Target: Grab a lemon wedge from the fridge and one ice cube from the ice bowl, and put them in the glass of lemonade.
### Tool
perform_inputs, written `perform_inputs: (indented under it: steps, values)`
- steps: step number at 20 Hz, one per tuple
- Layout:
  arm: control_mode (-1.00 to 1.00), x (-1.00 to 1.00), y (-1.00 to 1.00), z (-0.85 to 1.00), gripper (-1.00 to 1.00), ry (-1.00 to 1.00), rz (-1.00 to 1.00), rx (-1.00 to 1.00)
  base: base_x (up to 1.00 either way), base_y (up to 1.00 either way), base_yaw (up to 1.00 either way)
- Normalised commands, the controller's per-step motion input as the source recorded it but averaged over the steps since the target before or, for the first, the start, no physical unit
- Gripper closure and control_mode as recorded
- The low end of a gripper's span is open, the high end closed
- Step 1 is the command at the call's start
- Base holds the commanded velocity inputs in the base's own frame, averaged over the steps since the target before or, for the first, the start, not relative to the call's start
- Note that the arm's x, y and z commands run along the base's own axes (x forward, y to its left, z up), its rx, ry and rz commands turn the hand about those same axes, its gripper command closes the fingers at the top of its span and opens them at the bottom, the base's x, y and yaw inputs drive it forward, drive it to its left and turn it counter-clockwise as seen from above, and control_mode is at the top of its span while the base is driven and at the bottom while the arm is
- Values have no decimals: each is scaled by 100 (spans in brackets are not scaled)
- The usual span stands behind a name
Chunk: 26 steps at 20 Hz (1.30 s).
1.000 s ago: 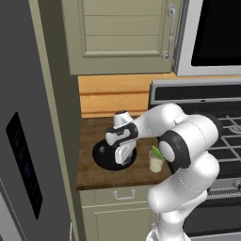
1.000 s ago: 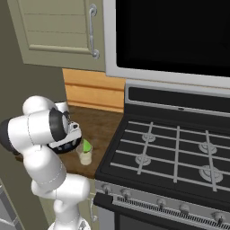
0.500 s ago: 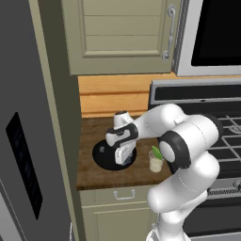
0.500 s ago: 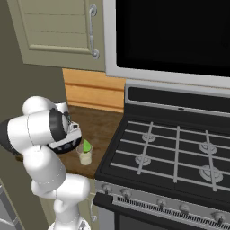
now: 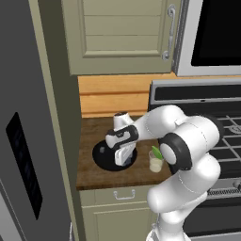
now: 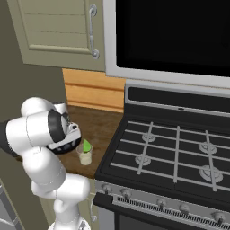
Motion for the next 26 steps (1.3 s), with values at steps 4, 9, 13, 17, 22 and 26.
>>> perform_inputs:
  steps: [4, 9, 13, 17, 22, 26]
  values:
    - [-100, -28, 0, 0, -100, -1, 1, 0, 0, 0, 0]
    - [-100, -6, 0, -9, -100, 3, 0, -2, 0, 0, 0]
    - [-100, -4, 0, 0, -100, 2, 0, 0, 0, 0, 0]
    - [-100, -24, -1, 0, -100, -1, 0, 0, 0, 0, 0]
    - [-100, -24, -1, 0, -100, 0, 0, 0, 0, 0, 0]
    - [-100, -21, 0, -11, -100, 2, 0, 0, 0, 0, 0]
